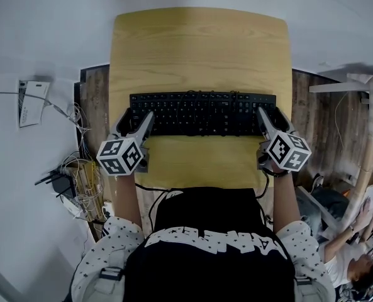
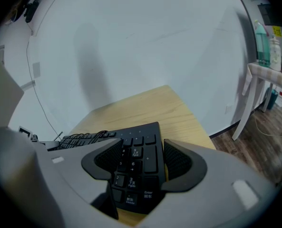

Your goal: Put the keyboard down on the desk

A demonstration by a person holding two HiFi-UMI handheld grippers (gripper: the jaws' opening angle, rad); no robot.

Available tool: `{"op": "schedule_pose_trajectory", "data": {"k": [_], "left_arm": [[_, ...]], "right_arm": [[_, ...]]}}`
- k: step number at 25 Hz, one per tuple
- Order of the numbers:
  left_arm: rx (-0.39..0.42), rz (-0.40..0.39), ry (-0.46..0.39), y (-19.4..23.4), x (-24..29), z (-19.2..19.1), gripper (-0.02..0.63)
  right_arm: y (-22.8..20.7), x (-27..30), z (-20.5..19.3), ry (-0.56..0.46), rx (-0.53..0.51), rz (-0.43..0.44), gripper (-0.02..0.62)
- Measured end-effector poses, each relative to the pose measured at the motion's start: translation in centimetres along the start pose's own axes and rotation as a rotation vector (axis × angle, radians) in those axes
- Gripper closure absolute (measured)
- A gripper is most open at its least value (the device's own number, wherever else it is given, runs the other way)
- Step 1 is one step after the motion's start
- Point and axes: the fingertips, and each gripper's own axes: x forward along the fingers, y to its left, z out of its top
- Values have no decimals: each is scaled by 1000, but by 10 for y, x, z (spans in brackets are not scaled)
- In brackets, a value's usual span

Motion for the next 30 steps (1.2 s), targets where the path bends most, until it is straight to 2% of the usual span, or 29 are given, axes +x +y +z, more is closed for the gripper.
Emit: {"op": "schedule_pose_trajectory", "data": {"k": [18,23,27,30], "left_arm": [[13,-1,-11,2,-1,0,287],[-22,4,-57,6,-8,4,319],[3,14,-93,4,-17,11,362],[18,2,-120,-1,-22,20,410]], "right_arm": [[-1,-4,1,-52,-31,-24,301],[-3,-15,11,-101,-50,-60,307],[-2,-25,18,-150,-48,-72,356],[-1,-32,25,-187,-44,-85,440]]}}
